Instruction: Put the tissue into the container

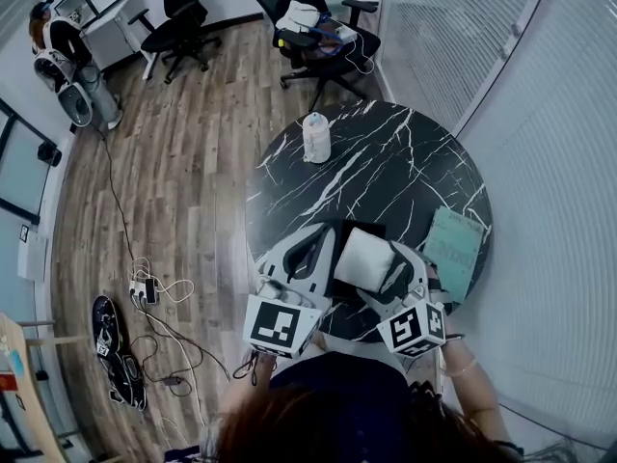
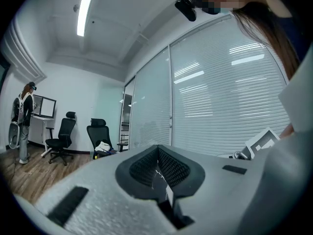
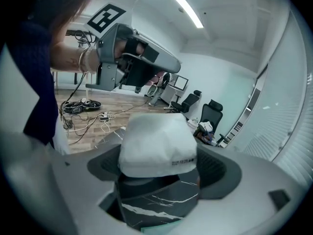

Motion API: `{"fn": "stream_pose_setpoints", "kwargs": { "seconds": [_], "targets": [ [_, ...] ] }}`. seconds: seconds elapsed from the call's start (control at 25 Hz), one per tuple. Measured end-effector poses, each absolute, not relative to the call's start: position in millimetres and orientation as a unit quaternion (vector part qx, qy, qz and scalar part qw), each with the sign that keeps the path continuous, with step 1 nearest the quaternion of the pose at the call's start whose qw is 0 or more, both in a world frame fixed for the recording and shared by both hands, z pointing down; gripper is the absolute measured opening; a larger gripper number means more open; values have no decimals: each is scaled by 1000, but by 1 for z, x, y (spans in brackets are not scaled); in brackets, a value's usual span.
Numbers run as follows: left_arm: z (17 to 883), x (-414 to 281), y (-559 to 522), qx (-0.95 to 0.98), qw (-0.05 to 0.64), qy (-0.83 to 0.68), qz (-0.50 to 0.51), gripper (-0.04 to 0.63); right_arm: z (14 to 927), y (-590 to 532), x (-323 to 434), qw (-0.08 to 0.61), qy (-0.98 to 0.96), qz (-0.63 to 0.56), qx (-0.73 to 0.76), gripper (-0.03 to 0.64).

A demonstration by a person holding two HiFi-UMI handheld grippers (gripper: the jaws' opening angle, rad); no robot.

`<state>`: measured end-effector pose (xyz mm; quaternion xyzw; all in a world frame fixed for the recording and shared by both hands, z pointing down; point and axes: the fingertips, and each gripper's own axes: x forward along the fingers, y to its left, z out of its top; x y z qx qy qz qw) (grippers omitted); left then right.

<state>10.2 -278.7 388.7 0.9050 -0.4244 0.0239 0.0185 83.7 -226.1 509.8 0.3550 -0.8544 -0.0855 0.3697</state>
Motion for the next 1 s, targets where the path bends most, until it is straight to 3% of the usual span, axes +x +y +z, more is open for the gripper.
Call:
{"fn": "stream_pose_setpoints", "kwargs": {
  "seconds": [1.0],
  "targets": [
    [403,4,-317,890,42,-454,29,28,607,-228,79,433,-870,-53,227,436]
  ]
}}
